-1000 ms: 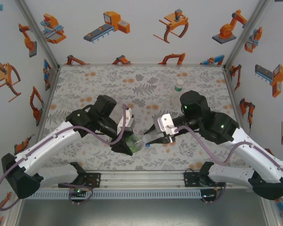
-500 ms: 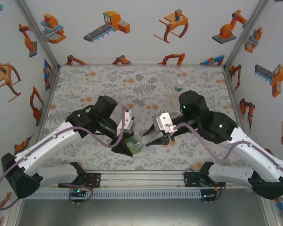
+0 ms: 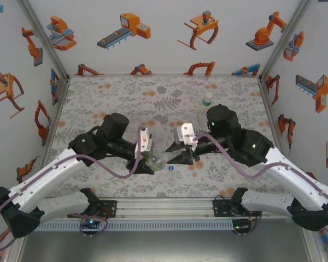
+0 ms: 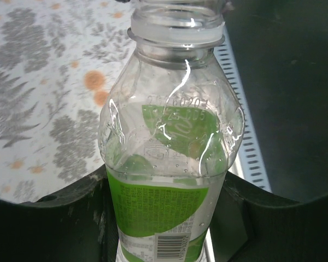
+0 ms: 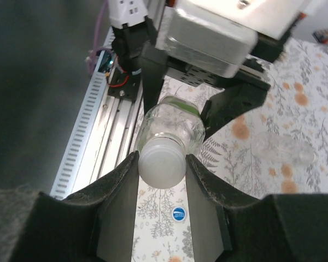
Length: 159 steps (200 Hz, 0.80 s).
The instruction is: Screw on the bottle caps
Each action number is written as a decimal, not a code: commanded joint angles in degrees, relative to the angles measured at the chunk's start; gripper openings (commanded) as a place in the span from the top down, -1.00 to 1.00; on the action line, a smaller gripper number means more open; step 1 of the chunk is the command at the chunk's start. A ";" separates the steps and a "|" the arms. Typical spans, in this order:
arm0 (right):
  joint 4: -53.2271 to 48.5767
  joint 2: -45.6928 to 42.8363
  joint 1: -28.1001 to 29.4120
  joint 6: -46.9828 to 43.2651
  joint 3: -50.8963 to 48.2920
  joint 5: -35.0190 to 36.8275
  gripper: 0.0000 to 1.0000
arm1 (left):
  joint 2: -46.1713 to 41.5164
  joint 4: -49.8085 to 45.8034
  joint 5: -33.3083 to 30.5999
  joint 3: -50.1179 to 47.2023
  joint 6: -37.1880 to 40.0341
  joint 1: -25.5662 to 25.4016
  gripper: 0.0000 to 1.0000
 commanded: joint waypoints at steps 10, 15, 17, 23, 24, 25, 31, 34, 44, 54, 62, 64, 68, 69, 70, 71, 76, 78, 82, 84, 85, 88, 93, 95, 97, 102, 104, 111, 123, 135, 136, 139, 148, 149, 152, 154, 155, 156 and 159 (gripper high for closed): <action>9.14 -1.42 0.01 12.50 -6.39 6.55 1.00 | -2.89 10.78 -3.40 -2.22 -2.14 -0.38 1.00; 11.15 -1.77 0.03 14.71 -7.40 7.12 1.00 | -3.18 11.69 -3.78 -2.71 -2.19 -0.40 1.00; 12.07 -1.90 0.03 15.65 -7.78 7.45 1.00 | -3.33 12.12 -3.98 -2.84 -2.23 -0.39 1.00; 14.12 -2.22 0.03 17.99 -8.83 8.61 1.00 | -3.64 13.34 -4.76 -3.42 -2.54 -0.45 1.00; 14.51 -2.30 0.03 18.32 -8.94 8.76 1.00 | -3.71 13.47 -4.95 -3.47 -2.61 -0.46 1.00; 14.83 -2.34 0.03 18.75 -9.09 9.01 1.00 | -3.78 13.67 -5.04 -3.54 -2.69 -0.42 1.00; 16.27 -2.52 0.08 20.88 -9.68 10.26 1.00 | -4.00 14.51 -5.93 -3.93 -2.89 -0.40 1.00; 17.08 -2.62 0.05 22.40 -9.98 11.22 1.00 | -4.10 14.91 -6.38 -4.00 -3.01 -0.45 1.00; 18.67 -2.85 0.04 25.92 -10.58 14.20 1.00 | -4.31 16.31 -8.53 -4.39 -3.58 -0.40 1.00; 20.14 -3.12 0.08 30.11 -11.38 18.92 1.00 | -4.30 17.54 -10.77 -4.71 -4.02 -0.38 1.00; 21.33 -3.33 0.03 33.01 -12.18 22.42 1.00 | -4.26 18.42 -12.51 -4.93 -4.41 -0.42 1.00; 21.67 -3.41 0.03 33.65 -12.45 23.28 1.00 | -4.22 18.66 -12.93 -5.00 -4.45 -0.39 1.00; 22.37 -3.46 0.03 35.20 -12.94 25.04 1.00 | -4.05 19.07 -13.64 -5.16 -4.48 -0.43 1.00; 22.54 -3.49 0.08 35.59 -13.02 25.37 1.00 | -4.00 19.28 -14.01 -5.18 -4.55 -0.43 1.00; 22.54 -3.49 0.08 35.59 -13.02 25.37 1.00 | -3.97 19.43 -14.27 -5.23 -4.58 -0.40 1.00; 22.72 -3.51 0.05 35.95 -13.10 25.84 1.00 | -3.96 19.51 -14.45 -5.26 -4.69 -0.39 1.00; 23.74 -3.55 0.09 38.10 -13.86 28.02 1.00 | -3.86 20.15 -15.28 -5.41 -5.03 -0.38 1.00; 24.00 -3.53 0.09 38.79 -14.01 28.79 1.00 | -3.72 20.45 -15.54 -5.45 -5.12 -0.45 1.00; 24.41 -3.44 0.04 39.77 -14.25 29.72 1.00 | -3.57 20.89 -16.07 -5.60 -5.16 -0.40 1.00; 24.75 -3.44 0.01 40.74 -14.42 30.76 1.00 | -3.47 21.14 -16.28 -5.69 -5.26 -0.38 1.00; 24.79 -3.35 0.07 41.04 -14.46 31.09 1.00 | -3.40 21.24 -16.38 -5.71 -5.29 -0.38 1.00; 24.97 -3.19 0.04 41.90 -14.54 31.92 1.00 | -3.23 21.77 -16.79 -5.81 -5.45 -0.38 1.00; 25.16 -2.86 0.06 44.09 -14.53 33.94 1.00 | -2.98 22.42 -17.51 -5.96 -5.77 -0.43 1.00; 25.13 -2.79 0.05 44.51 -14.47 34.35 1.00 | -2.84 22.65 -17.83 -5.96 -5.87 -0.44 1.00; 25.06 -2.63 0.06 45.45 -14.41 34.98 1.00 | -2.74 22.79 -18.11 -5.98 -6.05 -0.48 1.00; 24.85 -2.11 0.04 47.80 -14.16 36.83 1.00 | -2.43 23.34 -18.78 -6.06 -6.37 -0.42 1.00; 24.66 -1.87 0.04 48.55 -14.02 37.36 1.00 | -2.25 23.58 -19.11 -6.03 -6.44 -0.41 1.00; 23.80 -1.23 0.05 51.62 -13.37 39.63 1.00 | -1.86 24.24 -20.16 -6.04 -6.85 -0.47 1.00; 21.46 0.02 0.04 57.50 -11.80 43.47 1.00 | -1.27 25.34 -22.22 -5.94 -7.70 -0.47 1.00; 18.59 1.18 0.03 63.41 -10.30 47.06 1.00 | -0.51 26.41 -23.80 -5.75 -8.47 -0.48 1.00; 18.37 1.34 -0.01 63.97 -10.20 47.28 1.00 | -0.42 26.47 -23.92 -5.74 -8.52 -0.47 1.00; 17.87 1.46 0.04 65.17 -10.08 48.04 1.00 | -0.14 26.60 -24.14 -5.55 -8.55 -0.47 1.00; 17.36 2.07 0.03 67.73 -9.81 49.49 1.00 | 0.88 26.35 -24.54 -4.84 -8.70 -0.47 1.00; 17.36 2.13 0.03 68.07 -9.78 49.68 1.00 | 0.97 26.31 -24.59 -4.76 -8.72 -0.47 1.00; 17.33 2.39 0.02 69.05 -9.86 50.41 1.00 | 1.38 26.20 -24.67 -4.42 -8.79 -0.47 1.00; 17.35 2.44 0.01 69.60 -9.85 50.77 1.00 | 1.63 26.23 -24.72 -4.30 -8.76 -0.47 1.00; 17.31 2.49 0.02 69.84 -9.89 50.94 1.00 | 1.74 26.26 -24.72 -4.22 -8.75 -0.51 1.00; 17.33 2.56 0.03 70.13 -9.91 51.11 1.00 | 1.85 26.26 -24.80 -4.09 -8.84 -0.49 1.00; 17.35 2.62 0.02 70.94 -9.95 51.58 1.00 | 2.14 26.15 -24.82 -3.81 -8.89 -0.47 1.00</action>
